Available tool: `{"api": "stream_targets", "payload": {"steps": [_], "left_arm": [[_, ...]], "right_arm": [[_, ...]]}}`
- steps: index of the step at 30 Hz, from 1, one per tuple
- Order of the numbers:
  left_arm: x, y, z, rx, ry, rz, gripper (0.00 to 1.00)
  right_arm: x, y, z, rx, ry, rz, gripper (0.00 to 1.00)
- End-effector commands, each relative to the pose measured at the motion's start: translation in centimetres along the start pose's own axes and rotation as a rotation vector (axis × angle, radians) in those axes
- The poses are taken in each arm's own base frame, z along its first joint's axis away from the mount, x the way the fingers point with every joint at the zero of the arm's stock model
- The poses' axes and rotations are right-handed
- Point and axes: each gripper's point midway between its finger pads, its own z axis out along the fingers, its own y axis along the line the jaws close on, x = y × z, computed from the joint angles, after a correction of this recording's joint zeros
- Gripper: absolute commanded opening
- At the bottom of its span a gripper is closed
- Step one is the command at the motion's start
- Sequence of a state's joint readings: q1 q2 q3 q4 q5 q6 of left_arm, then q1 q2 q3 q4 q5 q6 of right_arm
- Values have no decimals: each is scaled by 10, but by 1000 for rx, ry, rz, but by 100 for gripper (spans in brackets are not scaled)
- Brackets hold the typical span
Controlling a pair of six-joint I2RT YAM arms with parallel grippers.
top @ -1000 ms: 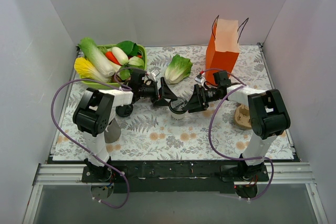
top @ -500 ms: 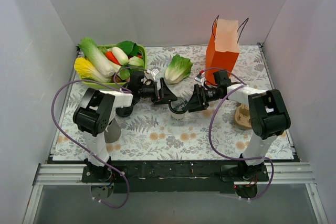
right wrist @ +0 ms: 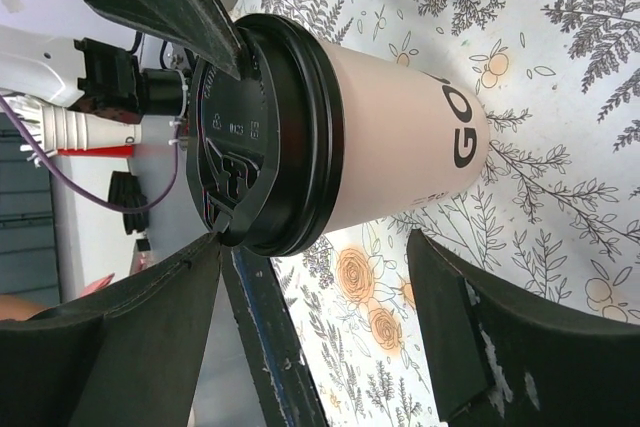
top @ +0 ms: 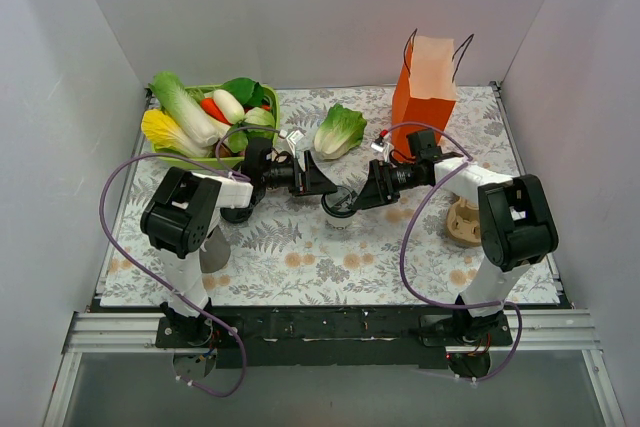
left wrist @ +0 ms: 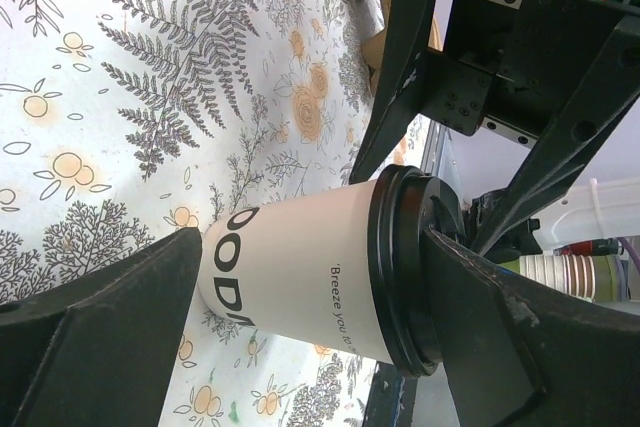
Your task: Pack the takeout coffee
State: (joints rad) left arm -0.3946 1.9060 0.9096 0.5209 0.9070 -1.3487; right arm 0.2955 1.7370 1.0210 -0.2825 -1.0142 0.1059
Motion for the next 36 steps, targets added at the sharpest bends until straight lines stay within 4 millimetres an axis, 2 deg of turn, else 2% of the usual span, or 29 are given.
{"api": "stream_targets", "payload": {"steps": [1, 6, 10, 13, 20, 23, 29, 33, 36], "left_arm": [[51, 55, 0, -158, 94, -84, 88], [43, 48, 1, -144, 87, -92, 88], [38, 40, 0, -131, 76, -97, 88], [37, 38, -1, -133, 73, -96, 88], [36, 32, -4, -129, 69, -81, 88], [28, 20, -5, -103, 64, -60, 91], [3, -23, -7, 6, 66, -18, 98], [-8, -37, -13, -2, 48, 8, 98], [-4, -40, -20, -14, 60, 7, 98]], "right_arm": [[-16, -32, -6, 181, -42, -137, 81], [-52, -9, -14, 170, -102, -290, 95], [-67, 1, -19, 183, -126, -330, 98], [-69, 7, -16, 176, -123, -339, 98], [-51, 27, 6, 151, -54, -410, 98], [-50, 27, 6, 160, -62, -398, 98], [-51, 28, 3, 157, -65, -392, 97], [-52, 29, 2, 141, -72, -374, 97], [-55, 29, -1, 123, -84, -361, 97]]}}
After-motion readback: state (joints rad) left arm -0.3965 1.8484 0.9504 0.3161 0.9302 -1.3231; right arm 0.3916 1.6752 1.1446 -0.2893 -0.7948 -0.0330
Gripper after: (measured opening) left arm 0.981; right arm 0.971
